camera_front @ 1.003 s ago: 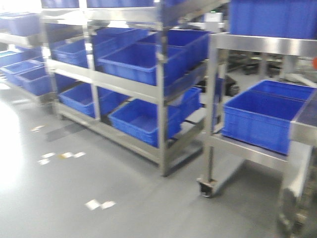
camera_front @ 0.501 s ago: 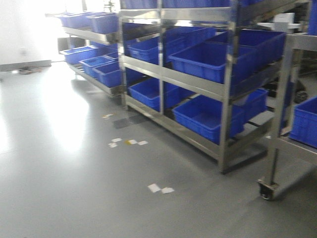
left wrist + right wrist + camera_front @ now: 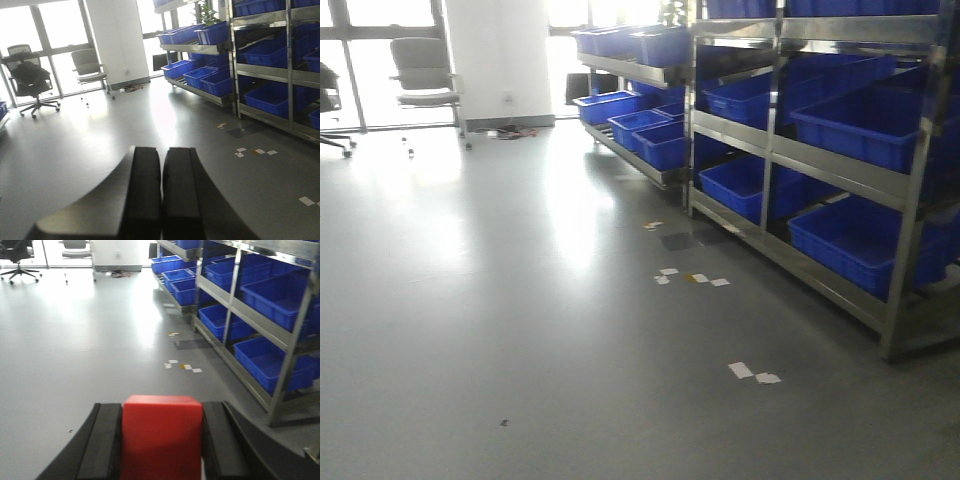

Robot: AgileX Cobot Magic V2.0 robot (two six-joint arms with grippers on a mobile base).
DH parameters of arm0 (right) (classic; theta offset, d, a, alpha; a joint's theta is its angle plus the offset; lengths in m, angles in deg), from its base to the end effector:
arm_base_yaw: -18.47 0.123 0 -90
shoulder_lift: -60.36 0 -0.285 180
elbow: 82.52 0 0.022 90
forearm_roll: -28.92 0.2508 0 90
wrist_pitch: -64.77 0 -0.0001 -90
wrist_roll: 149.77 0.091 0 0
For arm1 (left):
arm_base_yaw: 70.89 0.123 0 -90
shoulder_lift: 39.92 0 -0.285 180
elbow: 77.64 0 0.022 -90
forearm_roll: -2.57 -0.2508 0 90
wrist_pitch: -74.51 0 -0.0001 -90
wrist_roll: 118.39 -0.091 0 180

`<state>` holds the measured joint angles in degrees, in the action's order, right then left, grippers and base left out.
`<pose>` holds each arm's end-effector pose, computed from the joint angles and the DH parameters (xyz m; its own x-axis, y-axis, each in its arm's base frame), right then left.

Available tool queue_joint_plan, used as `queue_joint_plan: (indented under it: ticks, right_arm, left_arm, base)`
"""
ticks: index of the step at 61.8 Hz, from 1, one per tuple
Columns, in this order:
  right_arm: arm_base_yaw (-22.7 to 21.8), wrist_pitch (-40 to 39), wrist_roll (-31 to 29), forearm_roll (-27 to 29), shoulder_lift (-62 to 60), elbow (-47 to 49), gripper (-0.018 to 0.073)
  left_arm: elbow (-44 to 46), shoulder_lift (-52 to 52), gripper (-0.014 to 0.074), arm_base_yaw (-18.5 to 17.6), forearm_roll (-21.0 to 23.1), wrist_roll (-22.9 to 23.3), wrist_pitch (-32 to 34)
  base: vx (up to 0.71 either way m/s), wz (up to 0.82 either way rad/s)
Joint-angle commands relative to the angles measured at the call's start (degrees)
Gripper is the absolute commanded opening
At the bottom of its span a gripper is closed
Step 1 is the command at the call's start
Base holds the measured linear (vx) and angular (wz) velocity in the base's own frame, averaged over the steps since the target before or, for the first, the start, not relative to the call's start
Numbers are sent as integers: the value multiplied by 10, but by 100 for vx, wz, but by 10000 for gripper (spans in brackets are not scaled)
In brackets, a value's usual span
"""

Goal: Pick red cube and place on left shelf
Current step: 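Drive the base away from the table holding the red cube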

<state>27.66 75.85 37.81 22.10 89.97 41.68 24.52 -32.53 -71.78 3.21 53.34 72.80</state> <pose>0.0900 0.0124 0.2956 -0.1124 -0.0025 -0.9937 -0.1356 0.9907 0.0128 0.0563 -0.0009 0.2072 0.0550 0.1319 -0.9897 0.0086 0.9911 0.1326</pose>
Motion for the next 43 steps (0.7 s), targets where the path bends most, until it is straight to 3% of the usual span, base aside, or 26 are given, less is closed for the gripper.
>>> queue_joint_plan:
  ticks: [1, 25, 43]
  right_arm:
    - [0, -48, -1, -8, 3, 17, 57]
    - [0, -48, -1, -8, 3, 17, 57]
    - [0, -44, -1, -8, 6, 17, 57]
  left_arm:
    - [-13, 2, 106, -3, 3, 0, 52]
    - [-13, 2, 106, -3, 3, 0, 52]
    - [-13, 3, 106, -3, 3, 0, 52]
  base:
    - [-18, 6]
    - [-9, 37]
    - [2, 7]
